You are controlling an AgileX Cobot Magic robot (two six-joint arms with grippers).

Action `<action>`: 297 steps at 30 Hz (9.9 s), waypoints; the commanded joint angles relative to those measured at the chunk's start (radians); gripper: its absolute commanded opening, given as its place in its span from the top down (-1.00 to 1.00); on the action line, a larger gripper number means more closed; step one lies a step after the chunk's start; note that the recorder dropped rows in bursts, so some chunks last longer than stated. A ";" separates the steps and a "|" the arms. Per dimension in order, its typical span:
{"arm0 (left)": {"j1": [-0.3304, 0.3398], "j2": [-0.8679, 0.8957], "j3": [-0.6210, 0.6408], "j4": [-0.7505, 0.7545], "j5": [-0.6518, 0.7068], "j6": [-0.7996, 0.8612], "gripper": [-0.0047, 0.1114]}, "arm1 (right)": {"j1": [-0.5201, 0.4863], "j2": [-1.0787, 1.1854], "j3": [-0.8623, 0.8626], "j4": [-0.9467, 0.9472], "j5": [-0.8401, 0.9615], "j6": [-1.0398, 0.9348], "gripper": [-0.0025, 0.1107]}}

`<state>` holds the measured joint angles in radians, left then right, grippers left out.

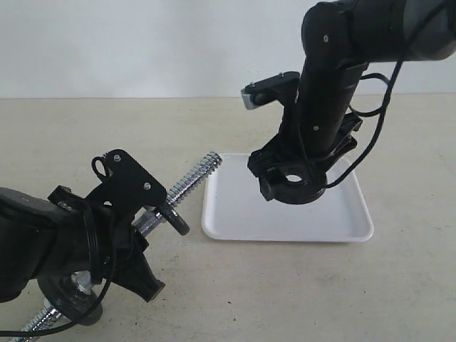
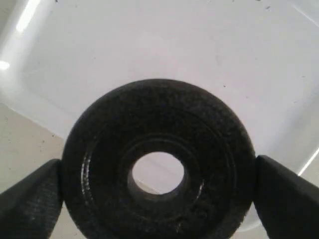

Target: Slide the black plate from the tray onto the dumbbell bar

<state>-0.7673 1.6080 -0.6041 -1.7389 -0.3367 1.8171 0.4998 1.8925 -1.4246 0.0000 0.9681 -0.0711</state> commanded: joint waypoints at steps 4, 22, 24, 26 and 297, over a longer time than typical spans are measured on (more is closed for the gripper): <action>0.000 -0.037 -0.036 0.108 -0.036 0.020 0.84 | -0.002 -0.169 -0.006 -0.008 0.031 -0.013 0.96; 0.000 -0.053 -0.073 0.165 -0.018 0.020 0.84 | -0.002 -0.388 -0.006 0.139 0.124 -0.025 0.96; 0.000 -0.060 -0.080 0.165 -0.003 0.020 0.84 | -0.002 -0.388 -0.006 0.139 0.133 -0.025 0.96; 0.000 -0.067 -0.088 0.169 0.009 0.025 0.84 | -0.002 -0.388 -0.006 0.139 0.133 -0.027 0.96; 0.000 -0.199 -0.095 0.440 -0.027 -0.436 0.84 | -0.002 -0.335 -0.053 0.399 0.074 -0.110 0.96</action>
<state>-0.7661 1.4713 -0.6441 -1.3765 -0.2437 1.3871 0.4996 1.5640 -1.4729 0.3987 1.0484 -0.1744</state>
